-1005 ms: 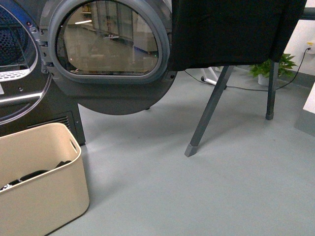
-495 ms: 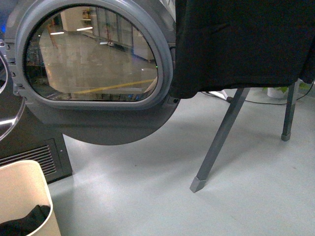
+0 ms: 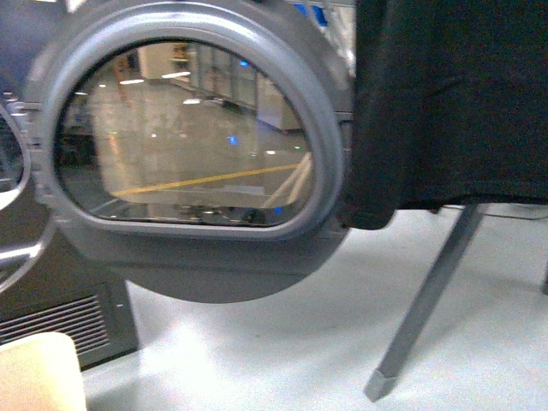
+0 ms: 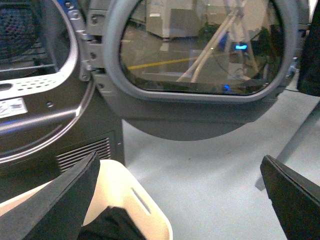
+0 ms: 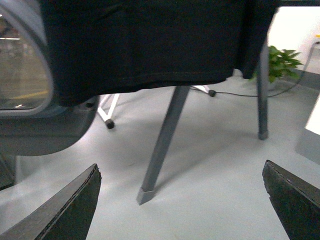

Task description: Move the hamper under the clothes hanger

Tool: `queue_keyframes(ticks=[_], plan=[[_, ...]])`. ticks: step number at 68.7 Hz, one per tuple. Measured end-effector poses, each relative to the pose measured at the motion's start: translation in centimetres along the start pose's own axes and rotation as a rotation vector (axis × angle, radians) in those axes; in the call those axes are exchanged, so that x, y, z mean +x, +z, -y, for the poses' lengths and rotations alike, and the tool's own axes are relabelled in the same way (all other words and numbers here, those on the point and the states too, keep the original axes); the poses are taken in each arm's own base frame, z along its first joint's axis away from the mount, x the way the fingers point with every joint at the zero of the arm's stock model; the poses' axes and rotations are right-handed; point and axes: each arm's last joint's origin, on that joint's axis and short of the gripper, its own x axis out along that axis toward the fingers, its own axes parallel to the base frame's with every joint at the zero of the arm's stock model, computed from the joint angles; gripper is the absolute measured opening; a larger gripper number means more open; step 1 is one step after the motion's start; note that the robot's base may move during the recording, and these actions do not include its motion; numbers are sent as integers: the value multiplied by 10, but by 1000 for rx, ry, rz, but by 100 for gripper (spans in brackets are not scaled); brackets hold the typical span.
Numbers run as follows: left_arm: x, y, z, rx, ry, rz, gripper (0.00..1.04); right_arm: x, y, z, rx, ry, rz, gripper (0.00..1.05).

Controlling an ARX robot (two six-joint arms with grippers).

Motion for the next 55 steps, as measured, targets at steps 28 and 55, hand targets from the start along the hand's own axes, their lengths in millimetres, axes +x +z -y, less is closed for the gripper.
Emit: queue_keyframes(ticks=[28,55], plan=[[0,0,0,0,4,1,98,0,0,0,0,6,0,97],[0,0,0,0,4,2,98,0,0,0,0,8,0,97]])
